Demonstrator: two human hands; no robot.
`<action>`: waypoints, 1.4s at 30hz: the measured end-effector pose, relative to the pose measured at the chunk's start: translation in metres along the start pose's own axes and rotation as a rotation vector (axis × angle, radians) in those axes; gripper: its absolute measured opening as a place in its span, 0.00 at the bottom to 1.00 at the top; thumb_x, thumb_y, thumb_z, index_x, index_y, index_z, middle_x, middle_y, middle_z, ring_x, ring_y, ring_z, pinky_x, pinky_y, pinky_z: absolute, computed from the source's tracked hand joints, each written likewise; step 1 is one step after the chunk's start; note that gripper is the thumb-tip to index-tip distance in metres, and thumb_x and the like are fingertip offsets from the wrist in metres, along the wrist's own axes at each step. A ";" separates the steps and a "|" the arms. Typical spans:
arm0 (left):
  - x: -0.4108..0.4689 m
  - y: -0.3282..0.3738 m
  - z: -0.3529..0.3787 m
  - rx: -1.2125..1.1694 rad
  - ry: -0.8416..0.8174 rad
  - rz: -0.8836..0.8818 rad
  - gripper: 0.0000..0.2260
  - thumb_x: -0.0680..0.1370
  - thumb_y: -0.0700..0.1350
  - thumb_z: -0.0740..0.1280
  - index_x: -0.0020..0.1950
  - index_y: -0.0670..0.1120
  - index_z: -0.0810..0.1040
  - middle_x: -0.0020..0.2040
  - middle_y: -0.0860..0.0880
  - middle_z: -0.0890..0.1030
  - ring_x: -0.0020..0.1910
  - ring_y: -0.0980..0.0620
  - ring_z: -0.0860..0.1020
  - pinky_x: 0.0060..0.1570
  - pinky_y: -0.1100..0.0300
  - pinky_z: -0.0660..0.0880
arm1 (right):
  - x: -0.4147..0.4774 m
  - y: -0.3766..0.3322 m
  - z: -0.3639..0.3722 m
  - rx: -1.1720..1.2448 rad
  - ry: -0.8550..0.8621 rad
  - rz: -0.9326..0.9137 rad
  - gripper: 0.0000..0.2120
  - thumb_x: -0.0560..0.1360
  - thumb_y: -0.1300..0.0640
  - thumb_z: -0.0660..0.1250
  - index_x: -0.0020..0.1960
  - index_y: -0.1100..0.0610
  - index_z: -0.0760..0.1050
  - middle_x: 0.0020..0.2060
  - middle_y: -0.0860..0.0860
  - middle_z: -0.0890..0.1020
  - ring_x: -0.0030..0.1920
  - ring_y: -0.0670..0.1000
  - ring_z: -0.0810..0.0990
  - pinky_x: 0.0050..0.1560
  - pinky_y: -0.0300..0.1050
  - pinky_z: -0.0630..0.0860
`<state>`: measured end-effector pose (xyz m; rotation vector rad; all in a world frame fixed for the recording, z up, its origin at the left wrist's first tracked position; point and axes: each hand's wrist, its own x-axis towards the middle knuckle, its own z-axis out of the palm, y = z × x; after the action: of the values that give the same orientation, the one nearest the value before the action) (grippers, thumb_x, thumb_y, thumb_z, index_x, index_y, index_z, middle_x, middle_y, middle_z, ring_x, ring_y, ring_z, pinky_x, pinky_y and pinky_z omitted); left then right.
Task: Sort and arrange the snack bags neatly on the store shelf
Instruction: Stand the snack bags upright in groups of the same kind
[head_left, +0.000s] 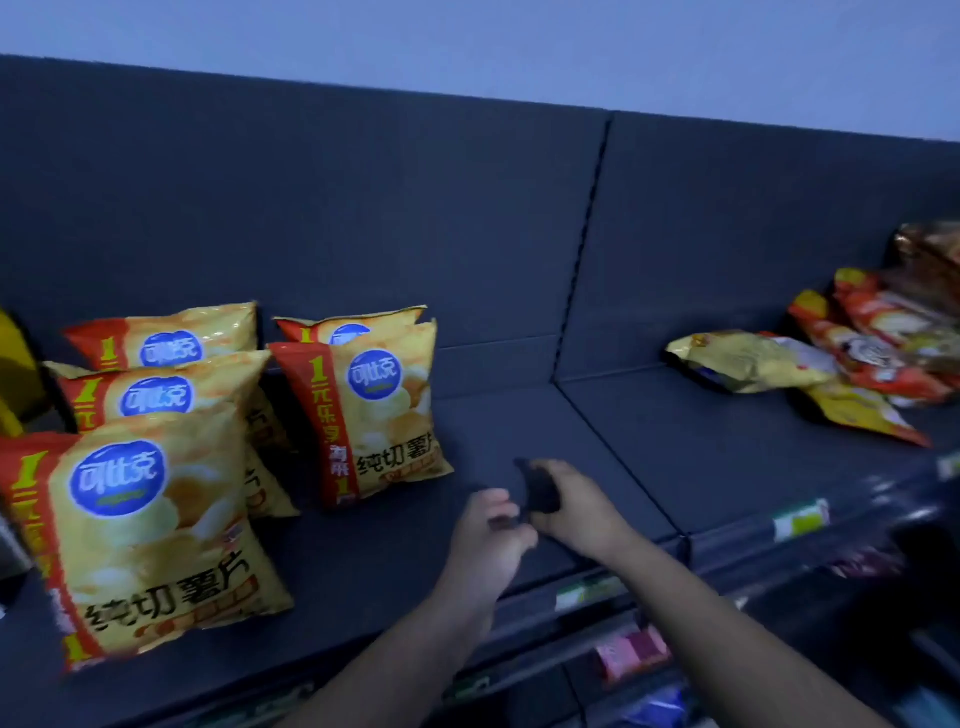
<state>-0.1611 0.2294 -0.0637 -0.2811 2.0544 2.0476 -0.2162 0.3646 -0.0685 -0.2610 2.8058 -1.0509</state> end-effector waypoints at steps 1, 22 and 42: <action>0.006 0.003 0.012 0.090 -0.113 0.012 0.23 0.73 0.36 0.68 0.66 0.44 0.67 0.57 0.49 0.74 0.48 0.57 0.73 0.41 0.69 0.69 | -0.008 0.006 -0.012 -0.027 0.036 0.014 0.31 0.72 0.61 0.70 0.72 0.57 0.63 0.68 0.52 0.69 0.68 0.49 0.67 0.61 0.30 0.60; 0.234 0.075 0.275 0.901 -0.307 0.187 0.37 0.74 0.48 0.70 0.76 0.42 0.53 0.74 0.45 0.61 0.71 0.45 0.64 0.68 0.49 0.66 | 0.002 0.241 -0.244 -0.211 0.366 0.382 0.36 0.73 0.56 0.69 0.75 0.59 0.54 0.73 0.54 0.62 0.72 0.53 0.62 0.68 0.43 0.61; 0.318 0.070 0.327 0.468 -0.133 0.327 0.44 0.65 0.52 0.73 0.76 0.51 0.55 0.73 0.51 0.61 0.73 0.52 0.57 0.67 0.63 0.54 | 0.144 0.323 -0.279 -0.250 0.551 0.124 0.37 0.69 0.53 0.74 0.73 0.56 0.60 0.63 0.54 0.72 0.64 0.56 0.71 0.64 0.51 0.66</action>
<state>-0.4772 0.5640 -0.0894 0.2804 2.5353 1.6042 -0.4449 0.7520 -0.0828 0.2147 3.3895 -0.8423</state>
